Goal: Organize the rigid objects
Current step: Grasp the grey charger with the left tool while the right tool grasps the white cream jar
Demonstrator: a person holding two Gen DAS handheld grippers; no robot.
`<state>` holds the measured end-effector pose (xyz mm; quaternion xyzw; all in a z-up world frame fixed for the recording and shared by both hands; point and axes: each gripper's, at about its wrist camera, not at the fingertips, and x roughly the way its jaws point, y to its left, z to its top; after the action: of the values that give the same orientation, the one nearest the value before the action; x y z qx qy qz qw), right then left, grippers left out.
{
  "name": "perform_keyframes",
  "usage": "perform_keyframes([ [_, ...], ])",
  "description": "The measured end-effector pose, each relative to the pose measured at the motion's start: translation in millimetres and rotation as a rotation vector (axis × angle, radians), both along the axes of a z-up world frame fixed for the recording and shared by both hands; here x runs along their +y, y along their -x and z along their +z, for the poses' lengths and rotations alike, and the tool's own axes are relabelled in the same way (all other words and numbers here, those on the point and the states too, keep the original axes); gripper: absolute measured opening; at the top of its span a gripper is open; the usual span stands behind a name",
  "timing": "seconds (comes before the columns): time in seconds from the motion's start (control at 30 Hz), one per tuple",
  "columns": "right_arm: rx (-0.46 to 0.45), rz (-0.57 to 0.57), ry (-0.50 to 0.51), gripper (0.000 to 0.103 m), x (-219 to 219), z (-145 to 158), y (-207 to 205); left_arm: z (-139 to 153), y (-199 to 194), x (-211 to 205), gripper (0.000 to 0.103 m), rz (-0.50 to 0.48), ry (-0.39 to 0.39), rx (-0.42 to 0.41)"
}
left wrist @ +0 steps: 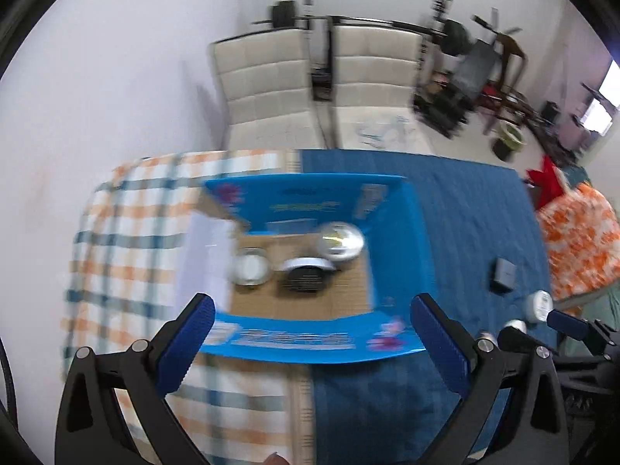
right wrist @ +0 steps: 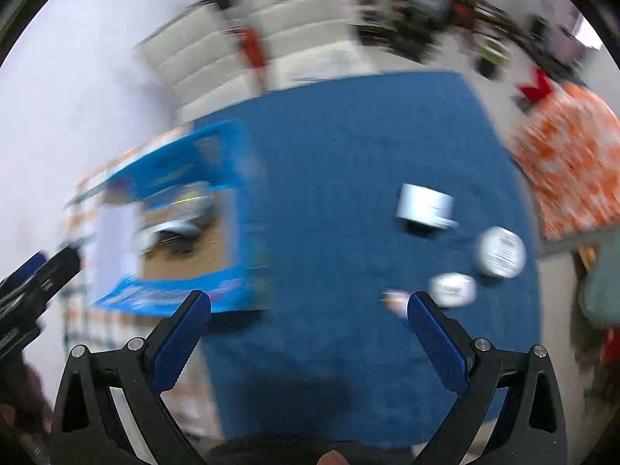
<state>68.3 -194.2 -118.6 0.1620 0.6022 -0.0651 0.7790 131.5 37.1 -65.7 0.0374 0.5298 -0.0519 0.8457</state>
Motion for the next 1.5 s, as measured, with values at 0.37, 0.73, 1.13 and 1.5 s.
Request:
perform_keyframes([
  [0.37, 0.198, -0.416, -0.061, 0.103, -238.8, -142.6, 13.7, -97.2, -33.3, -237.8, 0.103, -0.336, 0.018, 0.19],
  [0.73, 0.278, -0.442, -0.132, 0.082, -267.6, -220.6, 7.7, -217.3, -71.2, -362.1, 0.102, -0.4, -0.126, 0.368],
  [1.13, 0.306, -0.369, 0.006, 0.077, -251.1, -217.5, -12.0, -266.7, -81.5, -384.8, 0.088, -0.404, -0.16, 0.443],
  [1.5, 0.298, -0.35, 0.035, 0.07, -238.4, -205.3, -7.3, -243.2, -58.8, -365.8, 0.051, -0.404, -0.13, 0.39],
])
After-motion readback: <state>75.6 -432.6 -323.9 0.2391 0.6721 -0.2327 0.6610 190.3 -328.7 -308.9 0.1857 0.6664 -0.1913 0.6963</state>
